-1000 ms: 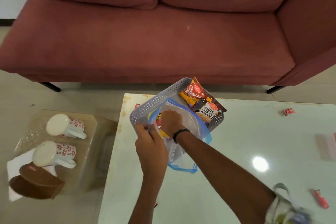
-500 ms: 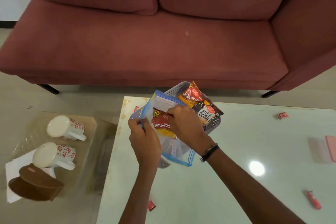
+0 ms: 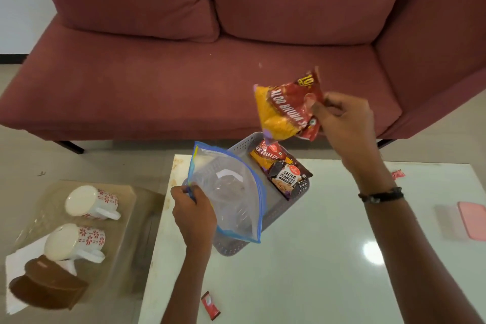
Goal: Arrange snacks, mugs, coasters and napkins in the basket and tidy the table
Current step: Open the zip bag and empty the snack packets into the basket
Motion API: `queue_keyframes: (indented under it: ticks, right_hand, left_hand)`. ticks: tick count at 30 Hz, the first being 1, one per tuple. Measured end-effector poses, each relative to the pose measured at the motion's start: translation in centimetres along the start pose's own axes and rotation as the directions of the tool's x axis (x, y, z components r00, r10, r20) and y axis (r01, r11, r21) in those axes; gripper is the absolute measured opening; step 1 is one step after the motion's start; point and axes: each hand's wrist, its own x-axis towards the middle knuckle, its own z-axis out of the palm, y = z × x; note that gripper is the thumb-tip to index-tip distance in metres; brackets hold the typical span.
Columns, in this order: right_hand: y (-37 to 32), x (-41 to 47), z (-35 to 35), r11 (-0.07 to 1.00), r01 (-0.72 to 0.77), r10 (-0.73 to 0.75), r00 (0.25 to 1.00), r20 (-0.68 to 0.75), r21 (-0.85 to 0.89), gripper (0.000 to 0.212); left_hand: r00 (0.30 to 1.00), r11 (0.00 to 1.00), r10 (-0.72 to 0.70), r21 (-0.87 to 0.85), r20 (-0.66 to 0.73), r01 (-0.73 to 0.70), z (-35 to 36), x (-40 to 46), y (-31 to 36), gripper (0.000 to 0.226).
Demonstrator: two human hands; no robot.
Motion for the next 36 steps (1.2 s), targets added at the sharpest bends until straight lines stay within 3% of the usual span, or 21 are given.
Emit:
queue_keyframes:
  ticks: [2,5,14,19,26,31,33,36]
  right_hand:
    - [2.2,0.9,0.1,0.999,-0.041,0.039,0.998,-0.050,-0.032,0.020]
    - [6.6,1.3,2.3,0.958,-0.125,0.118,0.992,-0.039,-0.259,0.024]
    - [17.4,0.8,11.1,0.828,-0.111,0.300,0.915,0.268,-0.549,0.024]
    - [20.4,1.7,12.9,0.835,-0.146,0.357,0.878,0.319,-0.531,0.019]
    - [21.7,1.9,12.8,0.787,-0.071,0.288,0.921,0.262,-0.613,0.025]
    - [20.4,0.0,11.5,0.907,-0.077,0.204,0.940,0.272,-0.413,0.030]
    - [19.4,-2.9,10.5,0.908,-0.030,0.158,0.949,0.274,-0.418,0.036]
    - [17.1,-9.5,7.9,0.963,-0.011,0.100,0.942,0.321,-0.270,0.049]
  left_hand:
    - [1.000,1.000,-0.026,0.016,-0.008,0.026,-0.4,0.3,-0.8,0.032]
    - [1.000,0.999,-0.030,0.045,-0.008,0.031,-0.8,0.4,-1.5,0.036]
    - [0.999,0.998,-0.037,0.047,0.005,0.036,-0.8,0.2,-1.7,0.034]
    - [0.999,0.999,-0.027,0.035,0.017,0.026,-0.5,0.2,-1.7,0.029]
    - [0.999,1.000,-0.012,0.002,0.035,0.012,-0.5,0.1,-1.8,0.020]
    - [0.997,0.997,-0.041,-0.067,0.061,0.045,-0.3,0.2,-1.9,0.017]
    - [0.996,0.993,-0.061,-0.094,0.068,0.067,-0.5,-0.1,-1.1,0.015]
    - [0.993,0.986,-0.085,-0.133,0.085,0.096,-1.3,-1.0,0.8,0.013]
